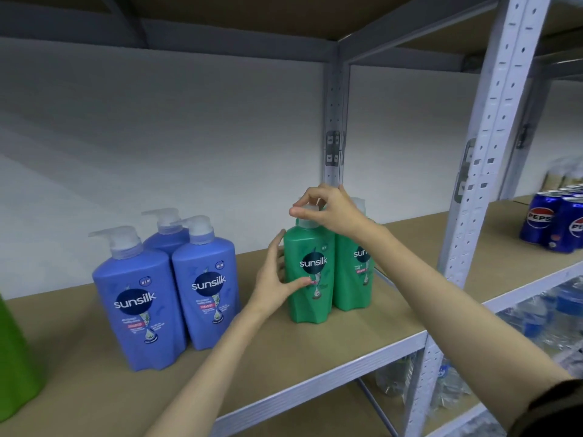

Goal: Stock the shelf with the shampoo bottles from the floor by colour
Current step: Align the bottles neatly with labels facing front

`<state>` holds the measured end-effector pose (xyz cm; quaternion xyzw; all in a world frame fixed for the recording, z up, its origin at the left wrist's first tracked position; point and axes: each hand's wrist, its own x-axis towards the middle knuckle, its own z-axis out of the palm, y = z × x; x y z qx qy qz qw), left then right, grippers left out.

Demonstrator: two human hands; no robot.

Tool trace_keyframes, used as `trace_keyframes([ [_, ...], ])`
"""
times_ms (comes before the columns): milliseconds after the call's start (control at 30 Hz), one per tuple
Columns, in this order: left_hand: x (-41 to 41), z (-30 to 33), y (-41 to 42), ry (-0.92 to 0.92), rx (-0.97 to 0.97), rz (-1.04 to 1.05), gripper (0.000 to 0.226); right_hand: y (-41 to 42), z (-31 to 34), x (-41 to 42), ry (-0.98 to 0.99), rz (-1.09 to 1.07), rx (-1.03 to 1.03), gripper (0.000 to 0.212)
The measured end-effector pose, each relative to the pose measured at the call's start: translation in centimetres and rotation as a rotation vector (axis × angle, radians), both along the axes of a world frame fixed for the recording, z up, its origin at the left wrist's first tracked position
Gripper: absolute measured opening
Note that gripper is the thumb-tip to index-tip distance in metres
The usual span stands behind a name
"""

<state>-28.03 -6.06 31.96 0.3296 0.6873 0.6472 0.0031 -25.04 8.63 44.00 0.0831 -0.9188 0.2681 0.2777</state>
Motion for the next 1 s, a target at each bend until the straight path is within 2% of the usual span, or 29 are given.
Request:
trace_keyframes([
  [167,0.3,0.1,0.3,0.180,-0.033,0.077,0.093,1.8,1.5,1.1,-0.144,0.059,0.118,0.027],
  [267,0.4,0.2,0.2,0.184,-0.012,0.082,0.091,2.0,1.4,1.3,-0.160,0.091,0.107,0.031],
  [433,0.7,0.2,0.3,0.188,0.015,0.095,0.090,1.2,0.5,1.1,-0.018,0.031,0.005,0.029],
  [533,0.8,0.2,0.4,0.180,0.026,0.092,0.090,1.0,-0.1,0.8,0.041,-0.028,0.034,0.032],
  [667,0.7,0.3,0.2,0.175,0.042,0.068,0.089,1.1,0.0,0.7,-0.048,-0.092,0.149,0.047],
  [833,0.4,0.0,0.2,0.170,0.043,0.061,0.089,1.5,0.5,0.7,-0.090,-0.076,0.123,0.034],
  [1000,0.5,0.2,0.1,0.171,0.017,0.048,0.090,1.5,0.1,0.9,-0.059,-0.075,0.130,0.039],
])
